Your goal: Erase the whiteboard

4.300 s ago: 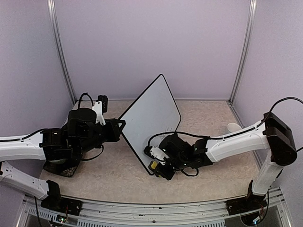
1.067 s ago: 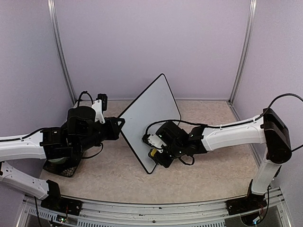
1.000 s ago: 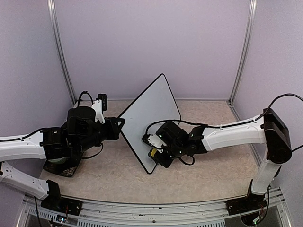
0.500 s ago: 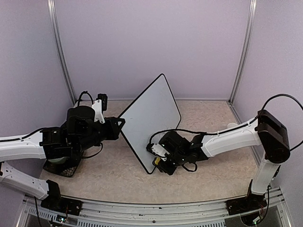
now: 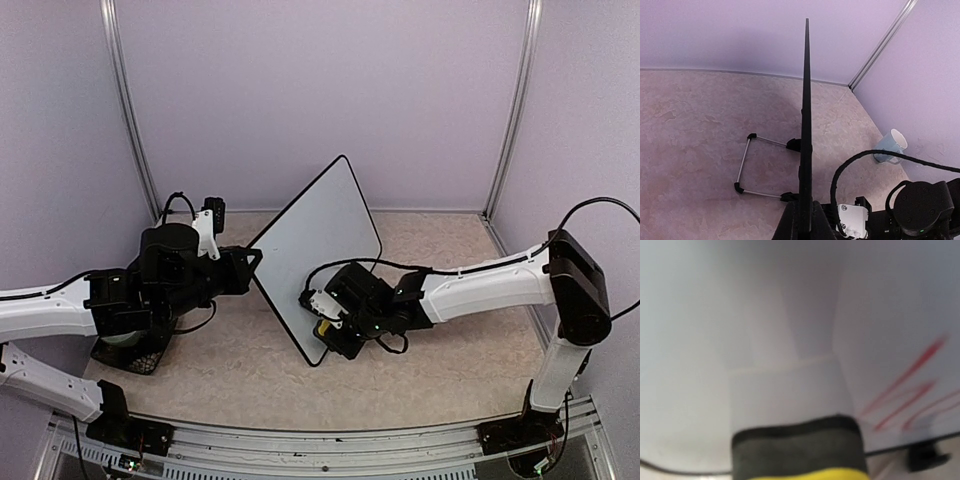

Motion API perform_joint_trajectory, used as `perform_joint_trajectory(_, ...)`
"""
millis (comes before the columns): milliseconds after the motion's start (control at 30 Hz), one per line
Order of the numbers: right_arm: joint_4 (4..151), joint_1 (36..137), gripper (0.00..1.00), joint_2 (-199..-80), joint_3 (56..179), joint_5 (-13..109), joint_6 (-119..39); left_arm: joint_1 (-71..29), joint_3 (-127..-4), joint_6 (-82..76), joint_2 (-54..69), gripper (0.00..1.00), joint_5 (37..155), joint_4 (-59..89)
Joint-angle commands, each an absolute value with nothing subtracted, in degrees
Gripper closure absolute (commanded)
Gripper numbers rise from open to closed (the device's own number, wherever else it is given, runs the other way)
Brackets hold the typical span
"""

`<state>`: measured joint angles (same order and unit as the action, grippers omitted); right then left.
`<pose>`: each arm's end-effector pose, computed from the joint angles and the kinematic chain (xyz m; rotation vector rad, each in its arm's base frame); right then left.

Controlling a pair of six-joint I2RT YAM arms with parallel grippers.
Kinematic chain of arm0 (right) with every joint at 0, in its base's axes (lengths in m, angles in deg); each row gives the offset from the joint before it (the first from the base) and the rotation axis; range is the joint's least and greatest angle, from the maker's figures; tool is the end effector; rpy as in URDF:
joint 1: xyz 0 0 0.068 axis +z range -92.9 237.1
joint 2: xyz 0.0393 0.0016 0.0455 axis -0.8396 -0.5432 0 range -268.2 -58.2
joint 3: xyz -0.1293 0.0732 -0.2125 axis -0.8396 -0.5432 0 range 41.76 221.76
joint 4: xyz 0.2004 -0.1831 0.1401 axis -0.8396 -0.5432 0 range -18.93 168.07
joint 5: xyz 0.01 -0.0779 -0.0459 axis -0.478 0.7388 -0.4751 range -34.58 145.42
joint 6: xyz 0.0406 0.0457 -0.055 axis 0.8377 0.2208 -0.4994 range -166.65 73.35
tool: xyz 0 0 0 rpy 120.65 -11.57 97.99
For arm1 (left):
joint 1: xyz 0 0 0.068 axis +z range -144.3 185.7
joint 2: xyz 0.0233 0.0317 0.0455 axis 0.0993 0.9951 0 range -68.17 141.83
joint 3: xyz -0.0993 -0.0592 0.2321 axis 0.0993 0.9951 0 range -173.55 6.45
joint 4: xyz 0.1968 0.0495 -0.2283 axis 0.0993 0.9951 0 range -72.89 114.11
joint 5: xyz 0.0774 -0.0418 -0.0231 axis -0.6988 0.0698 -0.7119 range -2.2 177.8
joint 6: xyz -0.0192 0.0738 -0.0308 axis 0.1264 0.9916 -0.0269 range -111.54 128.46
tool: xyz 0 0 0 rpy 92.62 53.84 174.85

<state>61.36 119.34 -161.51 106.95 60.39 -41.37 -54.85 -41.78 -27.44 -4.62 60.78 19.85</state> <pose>0.2047 0.3755 0.1053 -1.1907 2.2682 0.3586 0.1938 -0.2773 0.2755 0.0814 1.9122 -0.7186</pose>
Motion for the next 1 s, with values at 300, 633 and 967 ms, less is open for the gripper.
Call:
perform_joint_trajectory(300, 67.4, 115.2, 1.00, -159.7, 115.1, 64.5, -42.6, -54.8, -40.6, -31.1, -5.0, 1.00, 62.5, 17.5)
perform_joint_trajectory(633, 69.6, 113.7, 1.00, -163.2, 107.0, 61.2, -40.9, -54.8, -40.4, -31.0, -5.6, 1.00, 62.3, 18.0)
perform_joint_trajectory(967, 71.3, 113.4, 1.00, -162.5, 101.7, 60.0, -40.1, -54.8, -40.6, -31.2, -5.0, 1.00, 62.8, 17.6)
